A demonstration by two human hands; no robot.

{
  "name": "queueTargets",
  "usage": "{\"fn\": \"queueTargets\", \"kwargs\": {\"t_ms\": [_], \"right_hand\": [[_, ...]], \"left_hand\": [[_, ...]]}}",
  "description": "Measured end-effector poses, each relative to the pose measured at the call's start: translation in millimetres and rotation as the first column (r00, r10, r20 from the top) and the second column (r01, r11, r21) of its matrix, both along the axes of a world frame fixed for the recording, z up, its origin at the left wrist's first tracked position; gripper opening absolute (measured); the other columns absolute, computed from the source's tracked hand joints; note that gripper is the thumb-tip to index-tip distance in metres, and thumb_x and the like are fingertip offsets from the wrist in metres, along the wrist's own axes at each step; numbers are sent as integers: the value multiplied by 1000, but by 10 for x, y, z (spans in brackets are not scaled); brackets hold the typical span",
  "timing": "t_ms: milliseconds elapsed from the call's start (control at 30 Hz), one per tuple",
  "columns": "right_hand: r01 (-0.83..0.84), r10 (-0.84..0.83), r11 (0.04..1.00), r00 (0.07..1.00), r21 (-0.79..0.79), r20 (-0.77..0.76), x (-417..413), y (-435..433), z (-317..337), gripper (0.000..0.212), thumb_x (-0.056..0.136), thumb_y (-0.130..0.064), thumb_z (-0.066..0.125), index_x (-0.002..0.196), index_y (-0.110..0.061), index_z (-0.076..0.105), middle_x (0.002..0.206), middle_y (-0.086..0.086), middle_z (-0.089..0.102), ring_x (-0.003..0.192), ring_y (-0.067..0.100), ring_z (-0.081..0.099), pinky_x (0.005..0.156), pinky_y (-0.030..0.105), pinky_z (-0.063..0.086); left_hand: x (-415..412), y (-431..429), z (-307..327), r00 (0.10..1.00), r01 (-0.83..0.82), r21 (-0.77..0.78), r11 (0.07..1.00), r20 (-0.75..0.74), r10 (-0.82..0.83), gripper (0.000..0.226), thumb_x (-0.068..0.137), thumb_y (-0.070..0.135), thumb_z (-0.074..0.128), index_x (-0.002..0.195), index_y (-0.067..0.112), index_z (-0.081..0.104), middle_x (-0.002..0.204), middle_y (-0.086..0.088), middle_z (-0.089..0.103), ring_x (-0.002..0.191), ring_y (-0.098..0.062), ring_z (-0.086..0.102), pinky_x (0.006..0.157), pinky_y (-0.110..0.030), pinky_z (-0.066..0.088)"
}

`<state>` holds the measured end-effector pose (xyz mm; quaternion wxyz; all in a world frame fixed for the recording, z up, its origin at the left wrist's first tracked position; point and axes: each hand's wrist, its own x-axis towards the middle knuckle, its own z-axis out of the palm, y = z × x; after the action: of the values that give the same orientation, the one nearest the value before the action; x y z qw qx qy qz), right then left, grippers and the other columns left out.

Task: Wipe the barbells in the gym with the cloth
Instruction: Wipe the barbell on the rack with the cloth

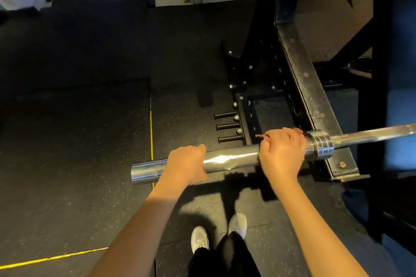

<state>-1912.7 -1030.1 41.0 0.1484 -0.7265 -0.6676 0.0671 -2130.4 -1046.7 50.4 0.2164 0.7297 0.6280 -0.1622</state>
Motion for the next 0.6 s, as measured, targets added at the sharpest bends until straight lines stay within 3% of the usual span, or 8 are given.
{"fn": "queueTargets", "kwargs": {"t_ms": [67, 133, 233, 333, 433, 500, 600], "right_hand": [[-93, 92, 995, 995, 24, 29, -331, -138, -48, 20, 85, -21, 48, 84, -19, 68, 83, 0, 60, 92, 25, 55, 98, 49, 39], [-324, 327, 944, 944, 66, -44, -428, -351, -124, 24, 87, -20, 50, 98, -17, 71, 101, 0, 66, 107, 25, 56, 103, 51, 37], [-509, 517, 856, 849, 95, -107, -134, -370, -74, 27, 88, -14, 54, 111, -16, 69, 118, -3, 65, 119, 19, 53, 110, 40, 33], [-344, 341, 939, 937, -26, -67, 130, -162, 39, 19, 92, -19, 47, 92, -22, 66, 90, -9, 61, 94, 16, 57, 94, 32, 39], [-43, 43, 999, 999, -14, -32, -111, -124, 62, 21, 91, -25, 47, 74, -23, 60, 72, -7, 53, 77, 16, 53, 93, 40, 42], [-120, 122, 991, 992, 64, -29, -353, -306, -31, 18, 91, -22, 51, 78, -21, 63, 77, -5, 57, 86, 19, 55, 101, 45, 38], [-405, 413, 908, 909, 111, -60, -323, -571, -130, 25, 92, -22, 54, 109, -14, 70, 114, 0, 66, 117, 23, 53, 111, 45, 33]], "left_hand": [[12, -52, -25, 1000, 5, 80, 997, -14, -4, 41, 86, 33, 64, 119, 17, 48, 106, -4, 64, 95, -26, 62, 73, -32, 44], [22, -94, -34, 1000, 5, 146, 989, -5, -5, 38, 86, 32, 63, 118, 17, 48, 105, -4, 64, 95, -26, 62, 70, -32, 38], [-39, -156, -28, 996, -7, 122, 992, 89, -4, 37, 85, 38, 64, 114, 18, 49, 104, -3, 63, 88, -23, 59, 69, -31, 38], [-181, -97, 10, 986, -31, -55, 998, 159, 40, 49, 79, 54, 68, 109, 20, 50, 97, 0, 61, 82, -20, 54, 66, -30, 38], [-200, -134, -22, 996, -1, -22, 1000, 89, 3, 50, 79, 60, 66, 105, 20, 51, 87, 3, 55, 79, -18, 54, 65, -29, 39], [-156, -219, -71, 997, -14, 94, 996, 81, 7, 47, 82, 57, 64, 107, 20, 51, 88, 4, 58, 79, -18, 57, 65, -29, 41], [-119, -339, -139, 999, -21, 266, 964, 51, 8, 40, 84, 52, 63, 107, 21, 51, 95, 3, 62, 86, -19, 61, 64, -29, 38]]}}
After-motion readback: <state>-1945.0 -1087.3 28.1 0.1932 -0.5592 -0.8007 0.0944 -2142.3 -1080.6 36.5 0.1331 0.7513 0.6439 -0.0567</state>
